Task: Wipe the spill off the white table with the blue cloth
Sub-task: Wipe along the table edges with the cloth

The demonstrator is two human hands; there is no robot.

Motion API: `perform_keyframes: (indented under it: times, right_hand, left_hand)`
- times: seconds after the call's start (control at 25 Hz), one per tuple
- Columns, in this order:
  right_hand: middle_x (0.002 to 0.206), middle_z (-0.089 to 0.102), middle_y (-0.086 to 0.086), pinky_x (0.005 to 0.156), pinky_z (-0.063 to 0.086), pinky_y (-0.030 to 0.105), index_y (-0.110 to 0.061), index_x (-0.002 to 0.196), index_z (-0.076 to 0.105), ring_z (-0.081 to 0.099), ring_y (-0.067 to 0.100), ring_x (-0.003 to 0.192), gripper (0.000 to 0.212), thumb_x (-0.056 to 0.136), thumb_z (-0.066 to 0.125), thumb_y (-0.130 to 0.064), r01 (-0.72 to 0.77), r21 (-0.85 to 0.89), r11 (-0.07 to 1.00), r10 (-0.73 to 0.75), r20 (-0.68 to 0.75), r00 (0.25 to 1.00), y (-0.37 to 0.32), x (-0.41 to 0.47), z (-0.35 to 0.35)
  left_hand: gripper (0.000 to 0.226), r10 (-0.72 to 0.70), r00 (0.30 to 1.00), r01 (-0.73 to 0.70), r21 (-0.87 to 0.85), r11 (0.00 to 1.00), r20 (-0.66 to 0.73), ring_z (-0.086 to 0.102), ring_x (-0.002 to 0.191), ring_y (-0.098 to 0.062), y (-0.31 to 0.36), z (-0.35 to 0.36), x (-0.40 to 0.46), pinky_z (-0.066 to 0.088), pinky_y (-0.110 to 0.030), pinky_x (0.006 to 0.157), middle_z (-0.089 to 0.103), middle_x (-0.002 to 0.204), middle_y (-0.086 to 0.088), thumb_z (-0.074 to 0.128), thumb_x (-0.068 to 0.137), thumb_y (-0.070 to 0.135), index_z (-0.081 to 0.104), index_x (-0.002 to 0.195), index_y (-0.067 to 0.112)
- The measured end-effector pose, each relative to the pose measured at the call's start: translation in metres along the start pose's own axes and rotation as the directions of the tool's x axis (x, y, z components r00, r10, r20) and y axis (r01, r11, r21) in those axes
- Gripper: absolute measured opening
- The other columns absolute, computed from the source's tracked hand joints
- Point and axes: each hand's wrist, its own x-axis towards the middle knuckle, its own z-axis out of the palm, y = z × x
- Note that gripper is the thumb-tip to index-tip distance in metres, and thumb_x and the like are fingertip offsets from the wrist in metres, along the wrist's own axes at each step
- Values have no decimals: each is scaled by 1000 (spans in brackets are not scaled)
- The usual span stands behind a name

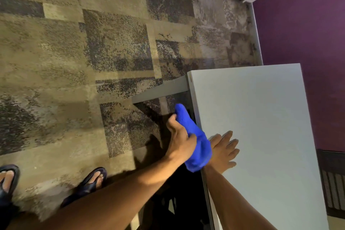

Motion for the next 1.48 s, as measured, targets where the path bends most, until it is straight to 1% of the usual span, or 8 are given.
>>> perform_keyframes:
  times: [0.16,0.36,0.56,0.8,0.96,1.16,1.32,1.48]
  right_hand:
    - [157,29,6,97,39,58,-31,149,16,33,33,137,53,100,35,-36,31,-49,998,-32,-18,999,0,-2,0]
    - [162,20,5,104,35,58,-29,154,13,24,32,143,56,102,34,-36,32,-71,997,-30,26,999,4,2,0]
    - [166,18,8,112,24,61,-25,159,18,18,34,150,69,96,6,-51,78,6,997,-78,-10,997,1,-3,-8]
    - [167,19,9,114,26,63,-24,159,20,21,36,151,73,95,2,-55,93,-30,995,-94,-35,995,-5,-7,-12]
    - [167,18,8,115,27,63,-25,159,19,21,36,151,74,95,0,-57,110,-58,992,-112,-36,993,-5,-9,-13]
    - [167,17,9,116,27,63,-24,159,18,21,37,151,65,101,10,-54,102,-71,992,-102,-5,995,-4,-8,-14]
    - [167,16,10,115,28,63,-23,159,16,21,38,151,61,105,20,-49,89,-98,991,-86,44,995,-8,-6,-17]
    - [169,3,9,117,21,64,-20,161,5,8,39,153,66,104,19,-50,142,-112,983,-122,169,978,1,3,-19]
  left_hand:
    - [43,61,998,-61,-29,998,11,51,117,-17,-10,19,1,38,-22,96,45,127,-3,50,93,9,30,131,8]
    - [44,233,954,-249,-70,966,-187,44,108,2,1,33,0,36,-7,95,43,121,1,50,90,1,34,129,12]
    - [41,303,866,-354,-58,934,-398,48,115,-24,58,16,58,35,-21,100,48,119,-18,49,83,-5,48,125,-4]
    - [40,360,809,-382,50,923,-464,54,106,-33,113,-13,128,41,-29,85,54,116,-20,49,76,-12,57,115,-4]
    - [36,329,842,-342,50,939,-427,56,110,-32,160,-46,178,38,-26,82,57,121,-16,56,82,-3,56,118,0]
    - [50,235,751,-277,29,960,-617,60,111,-26,152,-117,195,45,-29,88,65,121,-7,74,81,33,56,122,11]
    - [42,234,844,-174,168,970,-482,59,104,-35,68,-118,148,48,-44,89,67,110,-13,69,82,38,62,110,8]
    - [32,223,926,-147,256,956,-304,59,99,-40,-15,-66,71,35,-31,75,61,106,-23,65,90,28,52,105,3]
